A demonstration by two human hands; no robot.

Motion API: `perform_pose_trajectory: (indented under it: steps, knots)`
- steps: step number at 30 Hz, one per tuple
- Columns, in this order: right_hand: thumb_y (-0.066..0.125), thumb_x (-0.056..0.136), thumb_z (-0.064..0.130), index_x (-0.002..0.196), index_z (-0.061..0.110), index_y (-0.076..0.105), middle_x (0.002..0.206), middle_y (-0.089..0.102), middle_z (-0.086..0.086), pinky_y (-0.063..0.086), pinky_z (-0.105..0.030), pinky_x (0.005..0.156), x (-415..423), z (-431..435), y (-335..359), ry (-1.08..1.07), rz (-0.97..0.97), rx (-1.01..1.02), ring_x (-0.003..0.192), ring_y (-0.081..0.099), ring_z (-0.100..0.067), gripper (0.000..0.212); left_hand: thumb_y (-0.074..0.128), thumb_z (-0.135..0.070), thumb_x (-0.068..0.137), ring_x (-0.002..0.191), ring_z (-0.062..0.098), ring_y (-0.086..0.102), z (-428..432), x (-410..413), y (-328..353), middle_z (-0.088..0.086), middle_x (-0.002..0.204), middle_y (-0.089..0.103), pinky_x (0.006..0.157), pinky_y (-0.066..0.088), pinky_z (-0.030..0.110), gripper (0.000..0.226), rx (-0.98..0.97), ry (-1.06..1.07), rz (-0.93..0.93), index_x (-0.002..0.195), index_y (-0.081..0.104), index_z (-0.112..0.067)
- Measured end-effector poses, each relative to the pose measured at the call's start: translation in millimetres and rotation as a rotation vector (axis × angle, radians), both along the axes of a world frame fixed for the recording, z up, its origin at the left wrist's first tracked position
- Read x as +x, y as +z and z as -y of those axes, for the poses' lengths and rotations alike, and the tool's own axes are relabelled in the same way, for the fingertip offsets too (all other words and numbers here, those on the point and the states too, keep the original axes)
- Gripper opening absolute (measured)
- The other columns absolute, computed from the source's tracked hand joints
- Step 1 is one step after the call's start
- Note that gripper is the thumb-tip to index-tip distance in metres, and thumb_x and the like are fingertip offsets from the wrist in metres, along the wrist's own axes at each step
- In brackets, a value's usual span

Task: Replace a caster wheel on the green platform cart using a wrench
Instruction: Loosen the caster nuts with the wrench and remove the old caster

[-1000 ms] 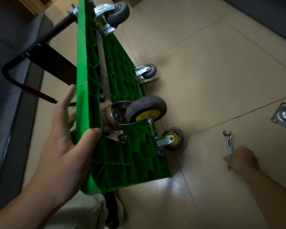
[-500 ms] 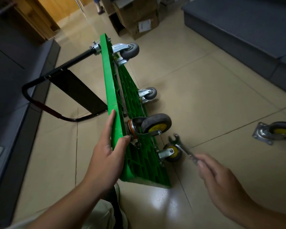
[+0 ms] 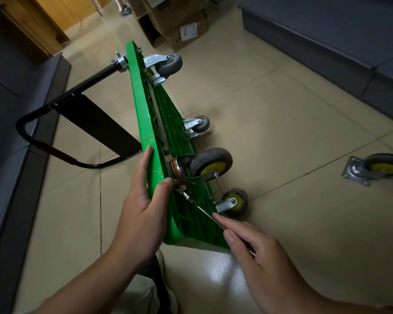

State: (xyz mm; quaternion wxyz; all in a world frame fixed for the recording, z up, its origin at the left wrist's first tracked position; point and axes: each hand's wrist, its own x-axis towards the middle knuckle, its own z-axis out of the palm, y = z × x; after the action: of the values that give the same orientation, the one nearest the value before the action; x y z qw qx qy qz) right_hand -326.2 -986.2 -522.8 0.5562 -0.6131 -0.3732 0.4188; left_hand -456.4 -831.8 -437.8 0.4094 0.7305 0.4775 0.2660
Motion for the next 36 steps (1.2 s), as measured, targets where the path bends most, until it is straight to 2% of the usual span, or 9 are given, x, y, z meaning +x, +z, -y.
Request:
perform_pose_trajectory:
  steps: [3,7,10,12,15,19,25,30,36]
  knots:
    - [0.051,0.101,0.036,0.134,0.047,0.062,0.119,0.070,0.009,0.049,-0.017,0.096,-7,-1,2,0.010,-0.007,-0.012,0.116,0.062,-0.001,0.037,0.047,-0.050,0.088,0.106,-0.013,0.062,1,1,1,-0.062,0.106,0.049,0.083,0.057,0.025,0.071,0.007,-0.001,0.003,0.156,0.027,-0.057]
    - [0.055,0.103,0.025,0.132,0.048,0.062,0.120,0.071,0.013,0.042,-0.006,0.093,-16,0,9,-0.027,-0.012,-0.018,0.115,0.060,0.007,0.038,0.053,-0.039,0.103,0.104,-0.020,0.058,2,1,0,-0.064,0.105,0.046,0.081,0.054,0.018,0.062,0.033,0.002,-0.007,0.158,0.028,-0.052]
    - [0.056,0.103,0.025,0.128,0.052,0.064,0.111,0.072,0.013,0.044,-0.006,0.085,-22,0,17,-0.053,-0.061,-0.007,0.101,0.064,0.006,0.038,0.050,-0.047,0.093,0.116,-0.012,0.057,3,4,0,-0.044,0.131,0.049,0.092,0.052,0.024,0.067,0.042,0.028,0.012,0.156,0.029,-0.055]
    - [0.057,0.100,0.028,0.124,0.059,0.064,0.089,0.066,0.017,0.043,-0.007,0.075,-26,-1,22,-0.084,-0.082,0.009,0.081,0.062,0.003,0.040,0.047,-0.050,0.088,0.120,-0.008,0.056,2,6,-2,-0.038,0.136,0.050,0.091,0.050,0.019,0.070,0.042,0.030,0.011,0.155,0.030,-0.057]
    - [0.053,0.093,0.039,0.126,0.064,0.058,0.079,0.054,0.008,0.041,-0.009,0.066,-33,1,26,-0.110,-0.035,0.041,0.068,0.053,-0.003,0.042,0.048,-0.045,0.089,0.109,-0.018,0.057,-1,4,-6,-0.058,0.115,0.050,0.073,0.047,0.001,0.069,0.055,0.008,0.029,0.156,0.033,-0.051]
    - [0.052,0.090,0.042,0.128,0.067,0.054,0.077,0.050,0.013,0.038,-0.007,0.062,-36,2,30,-0.112,0.017,0.053,0.065,0.052,-0.003,0.045,0.048,-0.038,0.091,0.104,-0.029,0.053,0,3,-7,-0.063,0.105,0.048,0.071,0.041,-0.006,0.069,0.073,-0.004,0.046,0.158,0.034,-0.041]
    - [0.055,0.089,0.038,0.127,0.058,0.062,0.077,0.050,0.010,0.038,-0.007,0.061,-31,-1,30,-0.143,0.033,0.053,0.063,0.051,-0.004,0.044,0.049,-0.039,0.089,0.103,-0.014,0.062,0,4,-8,-0.051,0.111,0.055,0.068,0.050,0.003,0.069,0.045,0.011,0.073,0.156,0.035,-0.048]
    - [0.051,0.089,0.042,0.128,0.064,0.057,0.079,0.051,0.009,0.039,-0.012,0.062,-26,-3,27,-0.113,0.020,0.019,0.065,0.052,-0.006,0.045,0.049,-0.038,0.089,0.102,-0.016,0.061,-1,3,-7,-0.052,0.111,0.054,0.070,0.048,0.002,0.068,0.054,0.008,0.056,0.156,0.036,-0.047]
    - [0.054,0.090,0.038,0.127,0.057,0.063,0.073,0.048,0.011,0.036,-0.010,0.058,-23,0,22,-0.153,-0.005,-0.013,0.058,0.048,-0.005,0.043,0.048,-0.045,0.088,0.100,-0.005,0.067,-2,2,-6,-0.050,0.113,0.055,0.070,0.059,0.019,0.065,0.036,0.017,0.038,0.150,0.034,-0.061]
